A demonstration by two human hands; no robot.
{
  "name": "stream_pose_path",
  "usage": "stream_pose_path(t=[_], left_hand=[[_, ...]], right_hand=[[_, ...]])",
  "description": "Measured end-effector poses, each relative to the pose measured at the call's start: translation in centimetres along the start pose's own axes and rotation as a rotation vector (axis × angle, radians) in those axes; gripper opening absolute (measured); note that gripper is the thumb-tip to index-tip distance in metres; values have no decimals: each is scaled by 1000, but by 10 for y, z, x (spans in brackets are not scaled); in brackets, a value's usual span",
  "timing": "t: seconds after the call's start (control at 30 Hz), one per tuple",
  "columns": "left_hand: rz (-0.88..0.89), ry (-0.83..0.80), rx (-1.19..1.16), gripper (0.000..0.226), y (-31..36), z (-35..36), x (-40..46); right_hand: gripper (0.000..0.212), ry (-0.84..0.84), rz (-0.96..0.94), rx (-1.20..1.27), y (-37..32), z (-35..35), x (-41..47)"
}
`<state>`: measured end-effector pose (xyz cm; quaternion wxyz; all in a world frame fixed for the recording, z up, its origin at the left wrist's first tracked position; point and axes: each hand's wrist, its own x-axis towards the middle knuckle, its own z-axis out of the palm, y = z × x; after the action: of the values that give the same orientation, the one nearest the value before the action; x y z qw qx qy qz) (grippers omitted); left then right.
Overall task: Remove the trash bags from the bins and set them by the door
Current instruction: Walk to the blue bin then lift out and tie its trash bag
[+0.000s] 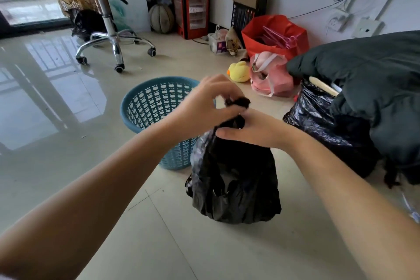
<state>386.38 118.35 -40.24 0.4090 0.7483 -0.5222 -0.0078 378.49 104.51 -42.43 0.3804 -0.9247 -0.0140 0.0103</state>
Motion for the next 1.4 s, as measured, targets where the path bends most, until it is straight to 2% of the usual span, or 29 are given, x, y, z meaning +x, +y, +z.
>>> stream_pose_path(t=[0.07,0.1,0.13,0.2,0.27,0.3,0.37,0.43,0.5,0.6,0.67,0.73,0.8,0.87,0.93,1.03,1.1,1.2,1.3,1.33,1.4], left_hand=[[-15,-126,-13,15,3,4,0],[-44,-124,-78,17,0,4,0],[-93,-86,-169,23,-2,3,0],[-256,-16,-360,55,-16,-1,-2],[-394,-152,-492,83,-28,2,-14],[-410,-271,-502,83,-30,8,-21],[-414,-435,-508,65,-31,27,-33],[-470,-401,-525,38,-32,38,-33],[-535,-281,-501,27,-39,37,-27],[-608,-230,-537,27,-51,31,-24],[-622,-240,-560,20,-58,34,-27],[-648,-188,-648,13,-63,36,-28],[-691,-92,-752,12,-66,35,-26],[-736,-4,-808,20,-68,34,-25],[-753,0,-793,20,-74,34,-27],[-702,-206,-724,21,-79,35,-32],[-654,-262,-699,19,-78,37,-32],[-559,-82,-563,14,-74,44,-31],[-424,14,-288,17,-76,45,-29],[-386,17,-203,19,-78,43,-29],[-360,6,-21,24,-87,38,-31]], right_hand=[[17,40,-23,83,-5,10,2],[3,64,25,205,-7,11,4],[17,93,114,327,-6,11,6],[37,119,250,510,-4,7,7],[42,94,229,661,0,1,7],[45,48,206,748,4,-1,6],[52,-69,185,883,6,-4,3],[58,-171,199,937,9,-5,3],[57,-261,238,846,11,-7,1],[46,-319,289,443,16,-3,-1],[35,-206,242,62,19,5,2],[29,0,186,-401,28,15,6],[31,165,176,-635,32,26,8],[37,224,143,-671,34,34,8],[48,189,107,-711,38,40,8],[56,89,113,-736,40,49,8],[61,47,116,-755,38,52,7],[64,-8,89,-696,34,46,8],[42,-32,95,-461,37,38,12],[35,-34,121,-324,40,33,11],[35,-61,197,59,40,23,5]])
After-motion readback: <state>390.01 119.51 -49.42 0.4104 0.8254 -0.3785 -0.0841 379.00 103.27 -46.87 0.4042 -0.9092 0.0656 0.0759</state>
